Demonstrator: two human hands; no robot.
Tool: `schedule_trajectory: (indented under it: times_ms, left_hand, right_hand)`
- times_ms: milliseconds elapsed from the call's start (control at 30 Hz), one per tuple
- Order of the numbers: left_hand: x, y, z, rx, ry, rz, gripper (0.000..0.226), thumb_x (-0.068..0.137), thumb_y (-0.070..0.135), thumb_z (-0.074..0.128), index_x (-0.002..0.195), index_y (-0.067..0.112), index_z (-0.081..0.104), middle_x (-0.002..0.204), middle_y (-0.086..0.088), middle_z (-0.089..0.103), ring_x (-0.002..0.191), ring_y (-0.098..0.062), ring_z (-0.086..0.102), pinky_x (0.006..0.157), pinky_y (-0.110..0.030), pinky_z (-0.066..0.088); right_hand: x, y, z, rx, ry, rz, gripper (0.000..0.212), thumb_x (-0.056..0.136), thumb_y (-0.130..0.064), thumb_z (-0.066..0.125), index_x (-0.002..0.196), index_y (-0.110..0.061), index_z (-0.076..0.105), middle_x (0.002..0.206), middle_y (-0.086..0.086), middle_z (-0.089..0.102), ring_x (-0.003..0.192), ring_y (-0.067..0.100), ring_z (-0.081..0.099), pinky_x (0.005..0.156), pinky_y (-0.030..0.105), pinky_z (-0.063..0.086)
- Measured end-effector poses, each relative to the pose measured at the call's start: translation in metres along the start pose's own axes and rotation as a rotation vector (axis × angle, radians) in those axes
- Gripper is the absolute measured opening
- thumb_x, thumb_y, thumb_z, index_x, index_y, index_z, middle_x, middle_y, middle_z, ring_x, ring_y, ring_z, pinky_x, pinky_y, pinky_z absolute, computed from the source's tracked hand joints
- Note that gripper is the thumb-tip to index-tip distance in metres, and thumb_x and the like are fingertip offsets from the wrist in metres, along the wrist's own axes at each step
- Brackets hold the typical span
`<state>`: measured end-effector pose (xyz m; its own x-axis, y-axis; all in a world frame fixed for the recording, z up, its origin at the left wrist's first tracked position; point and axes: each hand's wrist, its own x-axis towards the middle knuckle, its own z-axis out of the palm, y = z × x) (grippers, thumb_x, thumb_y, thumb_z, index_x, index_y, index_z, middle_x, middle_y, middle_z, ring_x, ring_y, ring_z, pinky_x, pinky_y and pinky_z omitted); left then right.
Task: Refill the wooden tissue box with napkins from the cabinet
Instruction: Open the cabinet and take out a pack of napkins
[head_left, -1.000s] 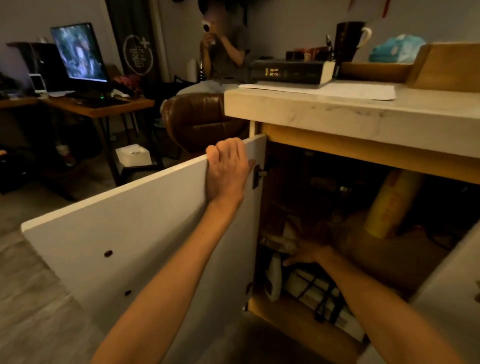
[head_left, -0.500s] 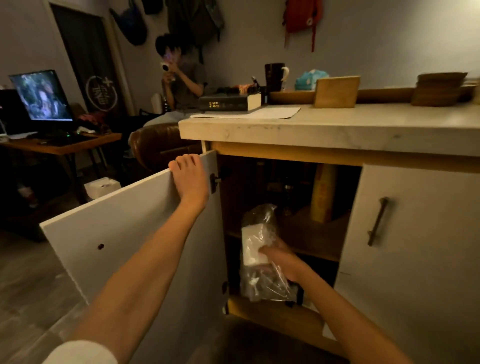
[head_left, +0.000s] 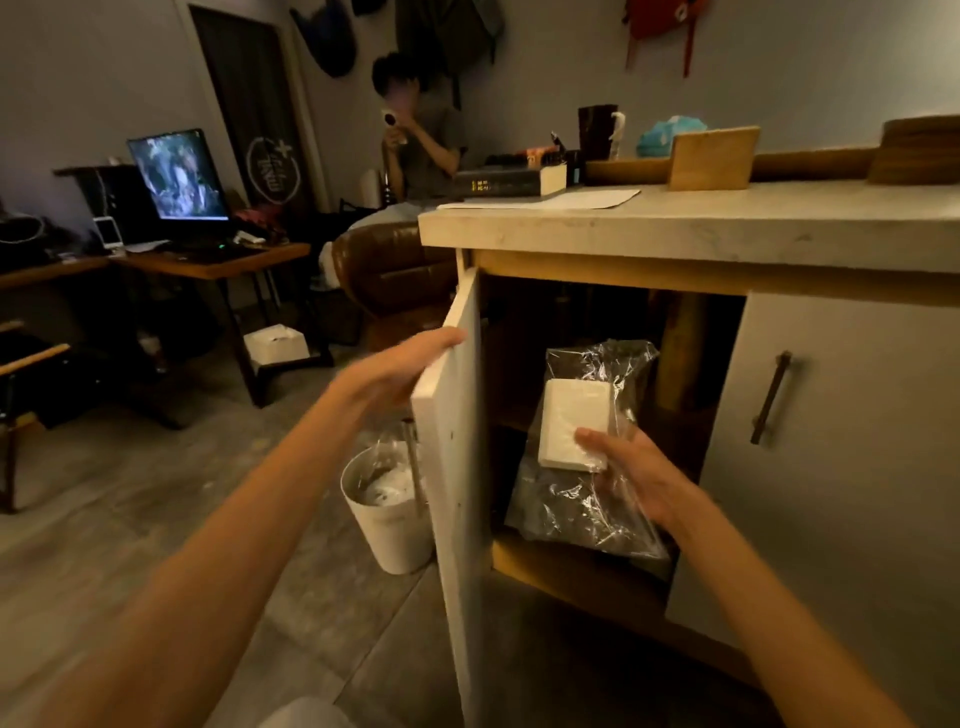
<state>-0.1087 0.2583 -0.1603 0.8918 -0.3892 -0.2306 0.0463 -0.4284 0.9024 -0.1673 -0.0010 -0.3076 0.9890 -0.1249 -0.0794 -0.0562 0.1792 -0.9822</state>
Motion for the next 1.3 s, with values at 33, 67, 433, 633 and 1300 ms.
schedule_trajectory:
  times_ms: [33, 67, 433, 633, 1300]
  left_hand:
    - [-0.007, -0.007, 0.012, -0.077, 0.015, 0.041, 0.055, 0.096, 0.061, 0.033, 0.138, 0.025, 0.040, 0.123, -0.005, 0.060, 0.111, -0.027, 0.061, 0.097, -0.045, 0.049]
    - [-0.012, -0.014, 0.025, -0.126, 0.042, 0.090, 0.060, 0.096, 0.065, 0.025, 0.137, 0.025, 0.044, 0.123, -0.001, 0.059, 0.111, -0.022, 0.059, 0.099, -0.043, 0.047]
    - [0.040, -0.057, 0.157, -0.002, 0.098, 0.560, 0.075, 0.093, 0.057, 0.036, 0.156, 0.026, 0.008, 0.085, -0.009, 0.067, 0.079, -0.022, 0.068, 0.073, -0.036, 0.059]
    - [0.120, -0.017, 0.239, 0.108, 0.007, 0.624, 0.088, 0.102, 0.032, 0.040, 0.143, 0.025, -0.037, 0.095, -0.012, 0.070, 0.074, -0.026, 0.068, 0.061, -0.036, 0.059]
    - [0.214, 0.007, 0.293, 0.182, 0.187, 0.617, 0.097, 0.096, 0.010, 0.044, 0.136, 0.025, -0.044, 0.118, -0.015, 0.067, 0.085, -0.032, 0.066, 0.095, -0.048, 0.042]
  right_hand:
    - [-0.002, 0.002, -0.003, 0.021, 0.018, -0.008, 0.068, 0.078, -0.017, 0.075, 0.139, -0.016, 0.045, 0.121, 0.007, 0.067, 0.105, 0.022, 0.066, 0.088, 0.036, 0.052]
    - [-0.006, 0.001, -0.007, 0.045, 0.026, -0.015, 0.067, 0.079, -0.013, 0.074, 0.139, -0.017, 0.044, 0.121, 0.009, 0.067, 0.104, 0.025, 0.068, 0.087, 0.039, 0.055]
    - [-0.101, 0.008, -0.126, 0.067, 0.301, -0.078, 0.098, 0.059, -0.022, 0.088, 0.143, -0.011, 0.040, 0.120, 0.020, 0.067, 0.104, 0.031, 0.069, 0.074, 0.032, 0.059]
    - [-0.143, 0.004, -0.153, 0.058, 0.526, -0.102, 0.075, 0.071, -0.017, 0.075, 0.136, -0.010, 0.039, 0.120, 0.021, 0.065, 0.093, 0.030, 0.072, 0.067, 0.035, 0.058]
    - [-0.126, 0.006, -0.154, 0.060, 0.634, -0.058, 0.083, 0.076, -0.021, 0.078, 0.145, -0.028, 0.032, 0.120, 0.011, 0.063, 0.105, 0.034, 0.066, 0.095, 0.055, 0.051]
